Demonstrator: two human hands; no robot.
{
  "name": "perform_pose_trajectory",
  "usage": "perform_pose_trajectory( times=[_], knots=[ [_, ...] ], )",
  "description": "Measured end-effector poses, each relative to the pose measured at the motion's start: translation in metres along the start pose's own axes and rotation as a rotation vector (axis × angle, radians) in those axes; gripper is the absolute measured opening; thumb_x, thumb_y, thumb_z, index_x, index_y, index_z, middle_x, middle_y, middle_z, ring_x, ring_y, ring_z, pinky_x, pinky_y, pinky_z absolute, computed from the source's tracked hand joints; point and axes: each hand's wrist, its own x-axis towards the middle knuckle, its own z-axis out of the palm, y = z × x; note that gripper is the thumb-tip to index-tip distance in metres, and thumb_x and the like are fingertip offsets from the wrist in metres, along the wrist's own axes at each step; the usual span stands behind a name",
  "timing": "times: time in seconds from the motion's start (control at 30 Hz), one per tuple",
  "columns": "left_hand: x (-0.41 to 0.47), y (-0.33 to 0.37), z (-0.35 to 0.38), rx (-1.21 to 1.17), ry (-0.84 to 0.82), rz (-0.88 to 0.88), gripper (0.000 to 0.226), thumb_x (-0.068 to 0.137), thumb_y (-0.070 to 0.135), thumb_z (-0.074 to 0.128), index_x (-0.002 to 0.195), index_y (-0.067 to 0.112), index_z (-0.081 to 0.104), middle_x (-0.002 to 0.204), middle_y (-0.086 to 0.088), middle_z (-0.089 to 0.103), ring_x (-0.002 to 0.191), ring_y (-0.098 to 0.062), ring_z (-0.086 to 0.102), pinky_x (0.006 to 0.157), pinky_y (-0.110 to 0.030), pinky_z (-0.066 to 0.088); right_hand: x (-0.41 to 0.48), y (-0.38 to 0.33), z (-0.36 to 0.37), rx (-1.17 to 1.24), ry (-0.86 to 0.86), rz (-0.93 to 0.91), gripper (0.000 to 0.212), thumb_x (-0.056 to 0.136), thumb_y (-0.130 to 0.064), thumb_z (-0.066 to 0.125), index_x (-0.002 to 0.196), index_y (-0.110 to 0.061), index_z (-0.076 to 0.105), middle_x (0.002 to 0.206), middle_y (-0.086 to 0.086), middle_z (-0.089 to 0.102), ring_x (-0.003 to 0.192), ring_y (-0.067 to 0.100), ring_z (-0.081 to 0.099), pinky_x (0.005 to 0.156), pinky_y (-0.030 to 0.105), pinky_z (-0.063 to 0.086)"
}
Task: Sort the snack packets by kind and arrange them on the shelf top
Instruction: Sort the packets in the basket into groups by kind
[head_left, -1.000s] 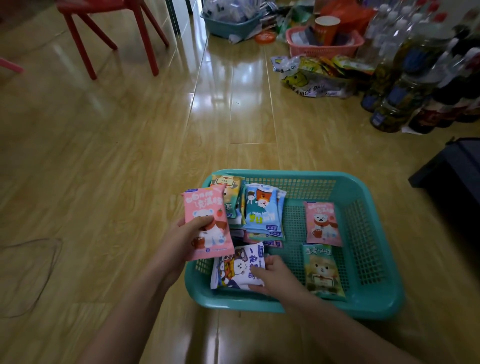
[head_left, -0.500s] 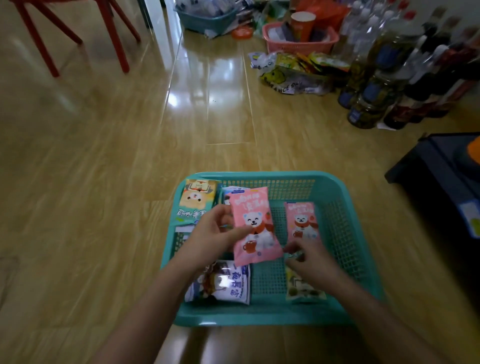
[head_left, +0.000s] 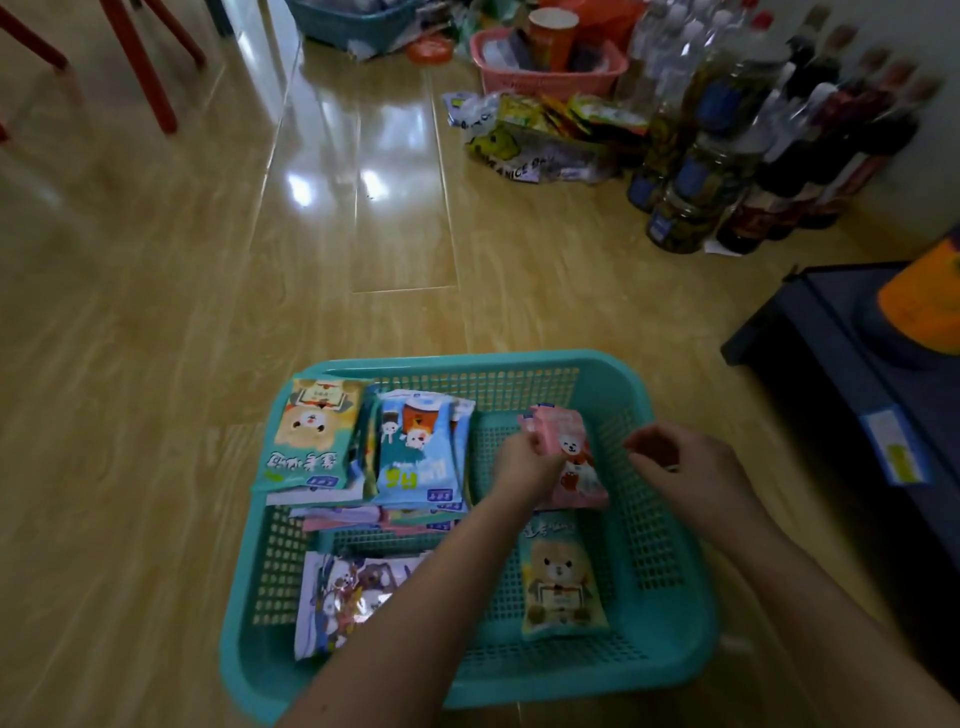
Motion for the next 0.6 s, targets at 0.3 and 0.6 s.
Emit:
perform_pose_trajectory(
  times=[0.3, 0.6],
  knots=[
    [-0.079, -0.006, -0.076, 0.059, 0.246, 0.47, 0.044, 0.079, -0.015, 0.036, 0.083, 0.022, 0.059, 0.088, 0.0, 0.063, 0.086, -0.011, 0.059, 0.083, -0.03, 0.051, 0.002, -0.043, 0.018, 0.215, -0.009, -0.12, 0.009, 0.089, -0.014, 0.06, 0.09, -0.022, 0.063, 0.081, -0.009, 0.063, 0.075, 0.003, 0.06, 0.056, 0.009, 0.042],
    [-0.074, -0.037, -0.194, 0.506, 0.625, 0.102, 0.067, 0.077, 0.04, 0.071, 0.126, 0.0, 0.048, 0.123, -0.02, 0.053, 0.115, -0.033, 0.048, 0.092, -0.038, 0.037, 0.024, -0.116, 0.09, -0.075, -0.254, -0.186, 0.052, 0.082, -0.048, 0.064, 0.113, -0.01, 0.046, 0.108, 0.005, 0.051, 0.095, 0.022, 0.052, 0.075, 0.031, 0.041]
  ],
)
